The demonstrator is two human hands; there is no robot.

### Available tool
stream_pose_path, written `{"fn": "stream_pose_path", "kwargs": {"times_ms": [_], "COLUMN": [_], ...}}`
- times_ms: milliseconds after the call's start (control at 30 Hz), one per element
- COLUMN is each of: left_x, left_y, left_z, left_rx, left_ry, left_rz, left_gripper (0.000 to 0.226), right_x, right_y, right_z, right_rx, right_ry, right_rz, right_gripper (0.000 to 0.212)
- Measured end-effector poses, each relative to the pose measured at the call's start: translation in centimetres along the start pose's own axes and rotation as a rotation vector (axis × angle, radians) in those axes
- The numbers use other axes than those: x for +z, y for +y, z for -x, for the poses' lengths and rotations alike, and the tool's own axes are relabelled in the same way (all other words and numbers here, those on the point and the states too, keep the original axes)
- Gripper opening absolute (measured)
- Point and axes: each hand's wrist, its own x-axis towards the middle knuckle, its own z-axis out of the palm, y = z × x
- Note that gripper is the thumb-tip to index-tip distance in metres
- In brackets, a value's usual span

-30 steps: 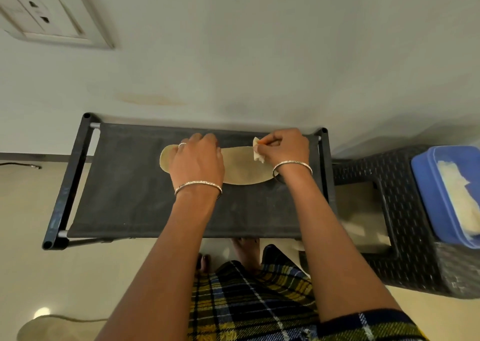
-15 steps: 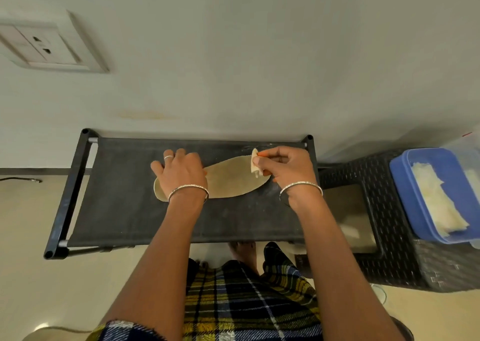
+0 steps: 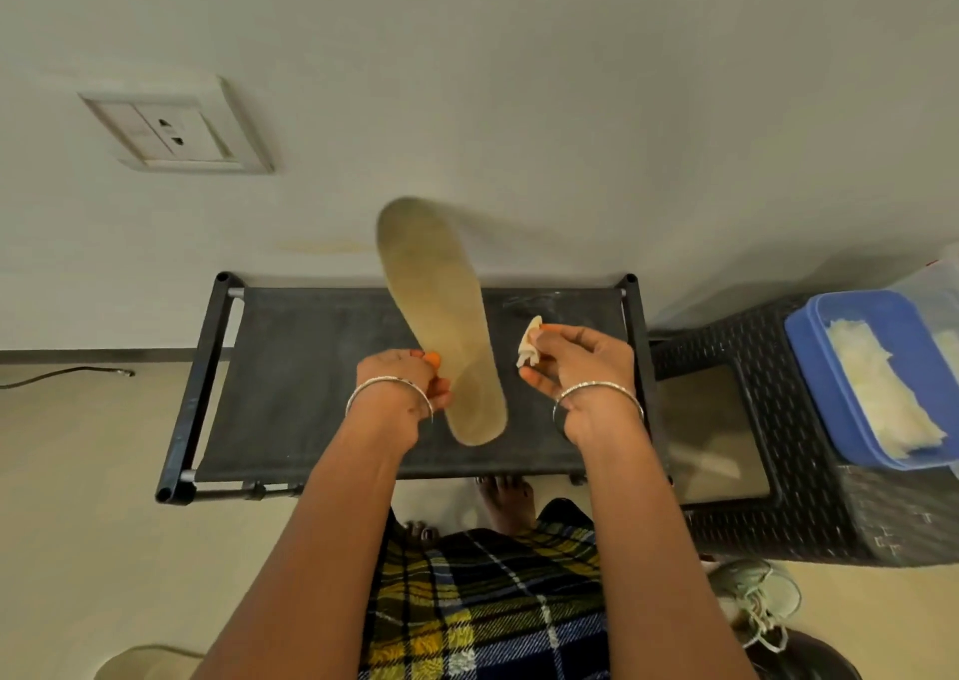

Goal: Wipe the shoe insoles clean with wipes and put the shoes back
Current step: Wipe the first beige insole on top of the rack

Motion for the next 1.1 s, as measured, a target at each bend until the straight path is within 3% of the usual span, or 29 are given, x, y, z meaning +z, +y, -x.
{"fn": "stream_pose_path", "kwargs": {"times_ms": [167,367,533,633,767,833,967,1100], "left_x": [3.0,4.8,6.1,6.3,2.8,0.5,-1.0,0.5], "left_y": [-1.3,-1.8,-2.2,-2.0,-2.6,-3.1,-5.1,-4.9], "left_z": [2.3,0.2,0.5,1.9,3.5,5.0,5.7,2.7], "left_rx": [-0.249,-0.304,-0.389,-0.262,0.314,0.497,0.58,0.491], "left_ry": [-0.143,-0.116,-0.201,-0.245,-0.176,-0.099,0.013,-0.157], "left_rz": [0.298,0.492,0.446,0.17,-0.69,-0.988,-1.321,-1.598], "left_gripper": [0.016,0.032,0.036,0.035,0.034,0.039,0.065,0.091], "right_x": [2.3,2.6,2.4,2.3,2.2,2.4,2.9,3.4], "right_y": [-0.5,-0.2,-0.1,0.1,0.3,0.4,1.1,2.4], "right_z": [-0.6,-1.7,-2.5,-2.9,-3.2,-3.4,-4.0,-5.0], "right_rx": [-0.12,-0.203,-0.292,-0.372,-0.406,-0.414,-0.397,-0.445], "right_ry": [-0.004,0.002,0.022,0.007,0.025,0.032,0.034,0.019], "right_rz": [0.024,0.095,0.266,0.414,0.592,0.658,0.768,0.914], "right_gripper": [0.01,0.009,0.009,0.02,0.026,0.027,0.015,0.009]}}
